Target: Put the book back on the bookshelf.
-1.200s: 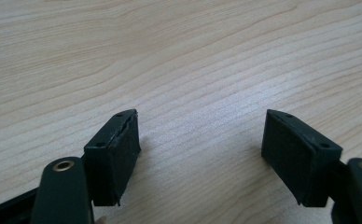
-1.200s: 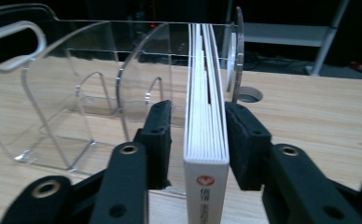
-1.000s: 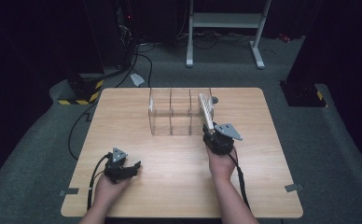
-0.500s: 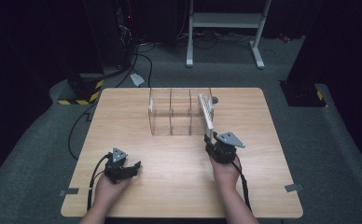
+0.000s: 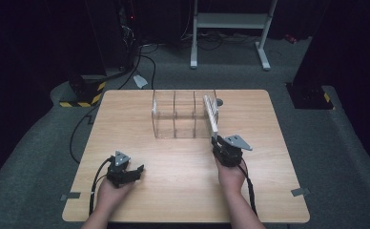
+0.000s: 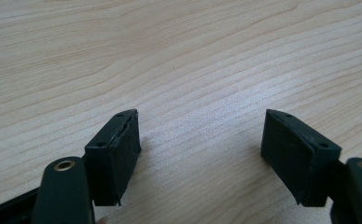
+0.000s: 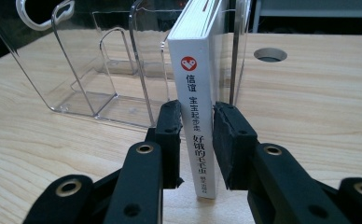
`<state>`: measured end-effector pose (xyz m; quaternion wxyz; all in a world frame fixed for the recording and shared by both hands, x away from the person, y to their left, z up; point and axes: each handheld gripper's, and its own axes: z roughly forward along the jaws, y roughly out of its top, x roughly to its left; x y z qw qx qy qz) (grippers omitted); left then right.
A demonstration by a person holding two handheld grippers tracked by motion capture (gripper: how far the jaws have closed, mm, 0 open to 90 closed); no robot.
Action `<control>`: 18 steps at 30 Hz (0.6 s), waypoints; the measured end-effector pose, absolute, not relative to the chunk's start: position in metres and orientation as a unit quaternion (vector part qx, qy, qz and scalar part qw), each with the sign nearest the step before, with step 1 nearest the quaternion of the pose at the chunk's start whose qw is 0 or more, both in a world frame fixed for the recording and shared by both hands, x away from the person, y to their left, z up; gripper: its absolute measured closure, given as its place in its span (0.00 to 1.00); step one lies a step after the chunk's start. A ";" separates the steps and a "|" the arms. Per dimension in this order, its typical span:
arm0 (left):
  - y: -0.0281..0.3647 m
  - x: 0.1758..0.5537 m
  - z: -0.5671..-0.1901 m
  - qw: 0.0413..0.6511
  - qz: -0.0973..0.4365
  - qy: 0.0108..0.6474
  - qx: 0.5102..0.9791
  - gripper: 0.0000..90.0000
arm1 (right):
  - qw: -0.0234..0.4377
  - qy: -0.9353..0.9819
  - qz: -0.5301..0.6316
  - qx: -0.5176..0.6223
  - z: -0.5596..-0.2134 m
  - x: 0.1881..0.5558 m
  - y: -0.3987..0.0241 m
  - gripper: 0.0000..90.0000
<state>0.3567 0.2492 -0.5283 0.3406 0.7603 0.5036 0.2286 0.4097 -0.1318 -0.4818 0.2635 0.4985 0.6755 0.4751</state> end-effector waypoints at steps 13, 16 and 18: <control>0.249 0.357 -0.528 0.340 0.228 0.503 0.761 0.31 | 0.266 0.667 0.478 0.506 -0.483 0.409 -0.129 0.81; 0.249 0.357 -0.528 0.340 0.228 0.503 0.761 0.31 | 0.266 0.664 0.478 0.509 -0.483 0.410 -0.127 0.81; 0.249 0.357 -0.528 0.340 0.228 0.503 0.761 0.31 | 0.267 0.664 0.478 0.508 -0.483 0.412 -0.126 0.81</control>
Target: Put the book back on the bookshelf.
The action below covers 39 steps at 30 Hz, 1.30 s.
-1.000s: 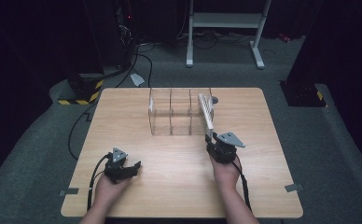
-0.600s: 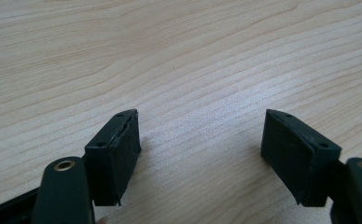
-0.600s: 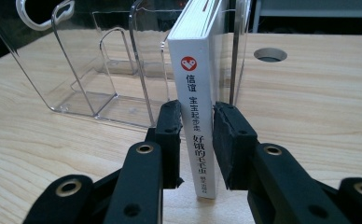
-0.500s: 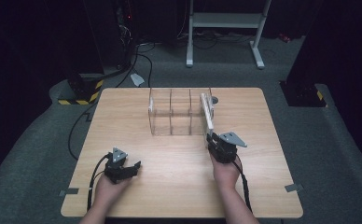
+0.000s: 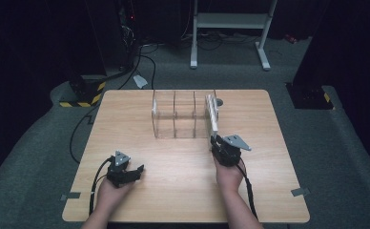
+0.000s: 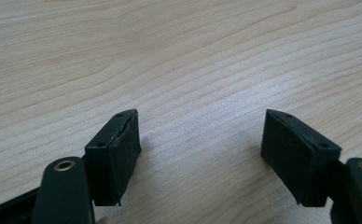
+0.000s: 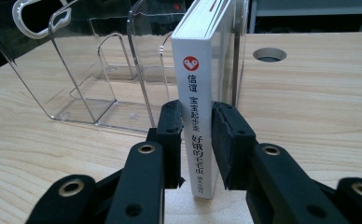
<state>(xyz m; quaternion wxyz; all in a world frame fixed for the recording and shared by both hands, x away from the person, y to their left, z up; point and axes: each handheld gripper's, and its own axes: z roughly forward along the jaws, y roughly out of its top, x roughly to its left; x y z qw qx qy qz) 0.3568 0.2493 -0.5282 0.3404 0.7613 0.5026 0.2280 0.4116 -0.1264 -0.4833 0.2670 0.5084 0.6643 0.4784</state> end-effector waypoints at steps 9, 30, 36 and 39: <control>0.249 0.357 -0.528 0.341 0.228 0.503 0.761 0.31 | 0.273 0.660 0.476 0.513 -0.483 0.416 -0.122 0.81; 0.249 0.357 -0.528 0.341 0.227 0.502 0.761 0.31 | 0.281 0.659 0.475 0.512 -0.482 0.421 -0.118 0.81; 0.249 0.357 -0.528 0.341 0.227 0.502 0.762 0.31 | 0.282 0.658 0.474 0.512 -0.482 0.422 -0.119 0.81; 0.249 0.357 -0.528 0.341 0.227 0.502 0.762 0.31 | 0.283 0.659 0.473 0.512 -0.481 0.423 -0.119 0.81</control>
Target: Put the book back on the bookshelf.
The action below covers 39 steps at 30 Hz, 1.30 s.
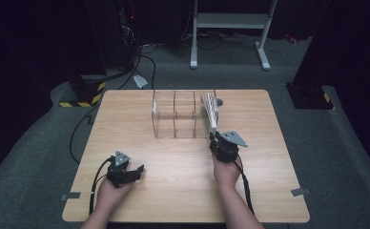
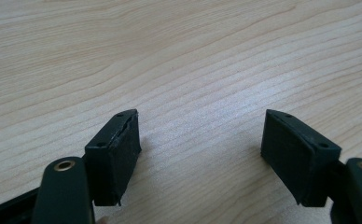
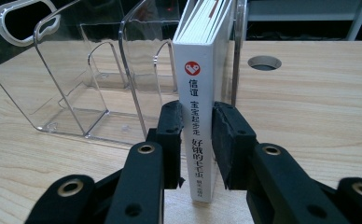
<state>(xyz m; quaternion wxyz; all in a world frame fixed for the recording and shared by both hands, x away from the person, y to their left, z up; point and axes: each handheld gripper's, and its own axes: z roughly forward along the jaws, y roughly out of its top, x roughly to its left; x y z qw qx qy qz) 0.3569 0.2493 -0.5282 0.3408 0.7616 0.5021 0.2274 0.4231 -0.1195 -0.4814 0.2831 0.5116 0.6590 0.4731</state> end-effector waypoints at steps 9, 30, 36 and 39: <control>0.249 0.357 -0.528 0.342 0.228 0.503 0.761 0.31 | 0.284 0.659 0.473 0.511 -0.480 0.424 -0.120 0.81; 0.250 0.357 -0.528 0.340 0.228 0.501 0.762 0.31 | 0.275 0.667 0.488 0.491 -0.464 0.420 -0.124 0.65; 0.249 0.357 -0.528 0.342 0.229 0.502 0.761 0.31 | 0.271 0.676 0.485 0.485 -0.460 0.415 -0.128 0.58; 0.249 0.357 -0.528 0.341 0.229 0.501 0.762 0.31 | 0.267 0.678 0.487 0.482 -0.458 0.412 -0.131 0.55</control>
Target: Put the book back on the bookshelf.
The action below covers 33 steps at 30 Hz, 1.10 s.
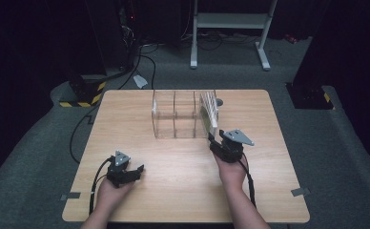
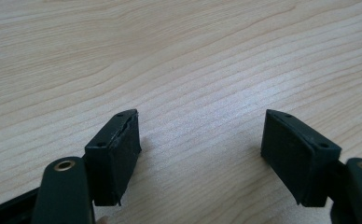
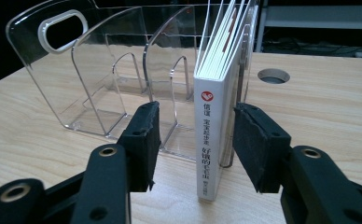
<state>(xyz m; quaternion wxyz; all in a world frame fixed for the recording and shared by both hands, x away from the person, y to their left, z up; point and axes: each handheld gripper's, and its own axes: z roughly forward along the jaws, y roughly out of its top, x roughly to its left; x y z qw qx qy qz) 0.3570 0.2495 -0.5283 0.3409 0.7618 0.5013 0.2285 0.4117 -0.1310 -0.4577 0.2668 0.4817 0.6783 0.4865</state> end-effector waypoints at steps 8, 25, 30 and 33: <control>0.250 0.357 -0.528 0.340 0.228 0.501 0.762 0.31 | 0.250 0.691 0.482 0.477 -0.457 0.402 -0.152 0.43; 0.249 0.357 -0.528 0.342 0.228 0.502 0.761 0.31 | 0.252 0.715 0.324 0.567 -0.511 0.379 -0.262 0.22; 0.249 0.357 -0.528 0.342 0.228 0.503 0.761 0.31 | 0.247 0.722 0.299 0.573 -0.524 0.376 -0.273 0.20; 0.249 0.357 -0.528 0.341 0.229 0.503 0.760 0.31 | 0.245 0.726 0.299 0.569 -0.524 0.377 -0.274 0.20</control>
